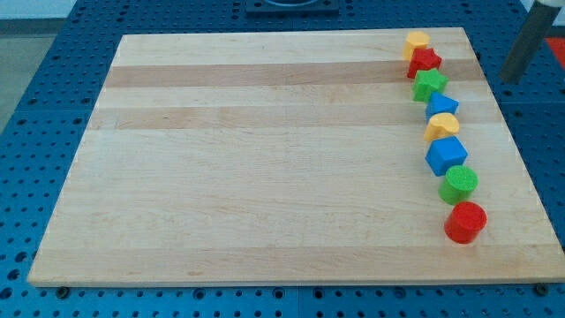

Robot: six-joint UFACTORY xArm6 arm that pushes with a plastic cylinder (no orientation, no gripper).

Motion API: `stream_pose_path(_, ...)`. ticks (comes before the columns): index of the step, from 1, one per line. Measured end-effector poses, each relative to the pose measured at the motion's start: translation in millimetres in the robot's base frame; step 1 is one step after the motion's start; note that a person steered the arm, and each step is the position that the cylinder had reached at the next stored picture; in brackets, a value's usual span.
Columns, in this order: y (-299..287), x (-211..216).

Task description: Push the green star to left and down a bit

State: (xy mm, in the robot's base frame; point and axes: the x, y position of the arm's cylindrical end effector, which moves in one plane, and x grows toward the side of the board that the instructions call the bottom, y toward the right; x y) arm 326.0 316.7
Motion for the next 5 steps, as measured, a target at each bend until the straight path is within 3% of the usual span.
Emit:
stream_pose_path(1,-43,7)
stream_pose_path(5,-54,8)
